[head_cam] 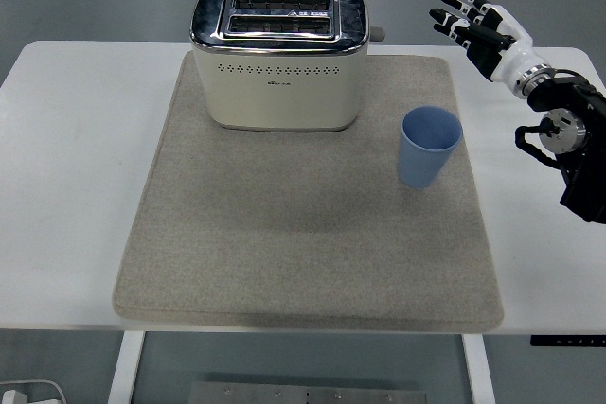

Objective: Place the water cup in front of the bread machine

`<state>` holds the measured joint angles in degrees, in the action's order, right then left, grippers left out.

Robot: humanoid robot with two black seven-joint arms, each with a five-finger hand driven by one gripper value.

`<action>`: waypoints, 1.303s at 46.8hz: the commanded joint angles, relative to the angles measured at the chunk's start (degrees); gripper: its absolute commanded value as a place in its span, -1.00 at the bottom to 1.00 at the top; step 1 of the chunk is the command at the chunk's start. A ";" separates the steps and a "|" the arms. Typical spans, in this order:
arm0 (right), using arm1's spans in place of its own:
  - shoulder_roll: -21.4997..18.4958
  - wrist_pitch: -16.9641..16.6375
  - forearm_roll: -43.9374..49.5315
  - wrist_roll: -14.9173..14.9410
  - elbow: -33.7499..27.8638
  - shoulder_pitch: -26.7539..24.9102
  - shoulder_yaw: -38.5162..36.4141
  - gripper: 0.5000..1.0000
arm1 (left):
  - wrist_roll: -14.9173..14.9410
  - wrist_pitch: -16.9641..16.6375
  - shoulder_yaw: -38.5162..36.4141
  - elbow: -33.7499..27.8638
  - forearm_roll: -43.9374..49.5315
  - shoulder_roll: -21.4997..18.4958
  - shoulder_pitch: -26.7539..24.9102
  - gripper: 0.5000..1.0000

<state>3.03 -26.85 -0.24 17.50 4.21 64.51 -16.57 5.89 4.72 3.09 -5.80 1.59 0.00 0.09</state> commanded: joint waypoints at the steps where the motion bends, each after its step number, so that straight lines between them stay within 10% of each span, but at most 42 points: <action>1: 0.13 -0.40 0.07 -0.01 0.01 -0.17 0.23 0.64 | 0.00 0.02 0.16 0.26 -0.01 0.00 0.00 1.00; 38: 3.82 -6.11 -0.02 -0.01 0.53 -0.79 2.86 0.64 | -0.09 -0.07 -0.10 -0.09 -0.01 0.00 -0.09 1.00; 50: 15.77 -1.63 2.17 -0.01 22.23 -3.60 3.39 0.65 | -0.01 0.02 0.08 -0.09 -0.01 0.00 -0.09 1.00; 61: 18.67 -1.45 6.66 0.08 25.93 -5.62 3.21 0.65 | -0.01 0.02 0.08 -0.18 -0.01 0.00 -0.09 1.00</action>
<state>20.93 -28.17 6.15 17.56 29.36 59.42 -13.37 5.86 4.70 3.15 -5.95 1.58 0.00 -0.01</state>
